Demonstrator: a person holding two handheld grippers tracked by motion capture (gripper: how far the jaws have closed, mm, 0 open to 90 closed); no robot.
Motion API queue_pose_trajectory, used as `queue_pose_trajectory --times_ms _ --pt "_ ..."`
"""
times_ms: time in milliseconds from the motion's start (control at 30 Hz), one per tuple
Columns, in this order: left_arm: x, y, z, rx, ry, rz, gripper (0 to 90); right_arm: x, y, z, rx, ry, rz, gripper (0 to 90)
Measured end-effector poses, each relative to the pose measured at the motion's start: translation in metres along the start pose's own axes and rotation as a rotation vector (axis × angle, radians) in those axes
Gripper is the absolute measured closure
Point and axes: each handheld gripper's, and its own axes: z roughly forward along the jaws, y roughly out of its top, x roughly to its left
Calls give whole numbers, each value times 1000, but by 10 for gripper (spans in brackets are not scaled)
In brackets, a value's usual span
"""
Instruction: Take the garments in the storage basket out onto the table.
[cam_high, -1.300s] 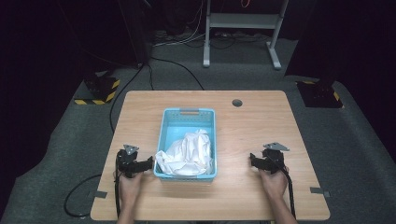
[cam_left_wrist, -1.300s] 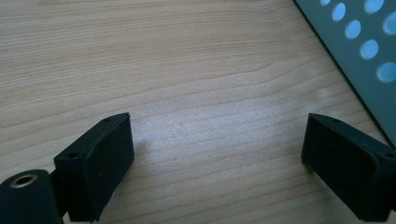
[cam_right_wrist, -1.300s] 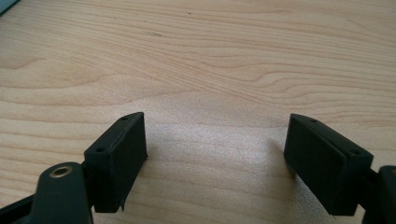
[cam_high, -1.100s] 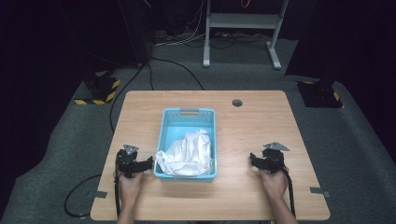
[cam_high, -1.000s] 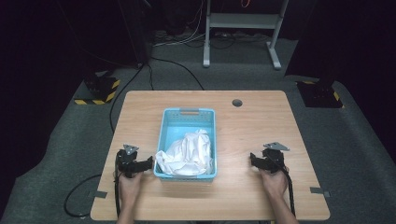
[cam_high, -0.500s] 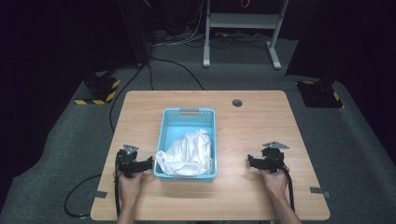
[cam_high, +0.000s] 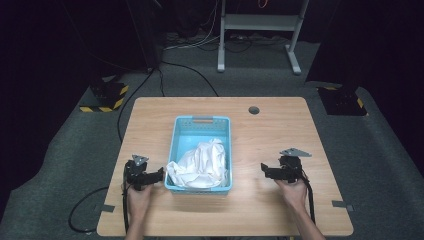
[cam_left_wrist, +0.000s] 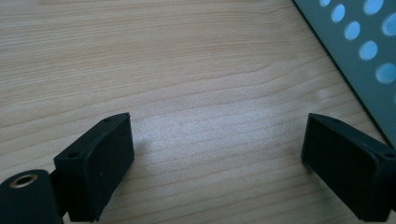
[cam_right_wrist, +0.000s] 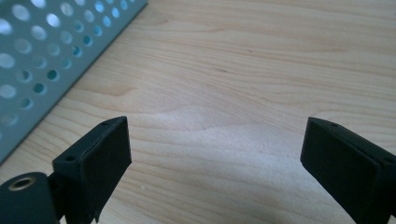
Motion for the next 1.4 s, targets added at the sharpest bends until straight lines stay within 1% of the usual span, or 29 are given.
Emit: queue_pose_trajectory --times_ms 167,367,400,433,500,633,700,900,1400 --pt "0 0 0 1 1 1 94 6 8 -4 -32 31 -4 92" --pt "0 0 0 2 4 4 94 14 19 -9 -67 84 -12 96" --pt "0 0 0 2 4 4 94 14 19 -9 -67 84 -12 96" --pt "-1 0 0 2 4 4 94 17 23 -11 -85 100 -16 97" --pt "-1 0 0 3 5 6 94 19 26 -13 -101 113 -17 98" --pt "-1 0 0 3 6 6 94 25 33 -15 -122 144 -18 95" --pt "-1 0 0 3 6 6 94 27 37 -16 -123 157 -19 94" --pt "-1 0 0 2 7 5 97 35 46 -18 -128 183 -40 87" --pt "-1 0 0 2 7 5 97 55 60 -14 -118 214 -80 90"
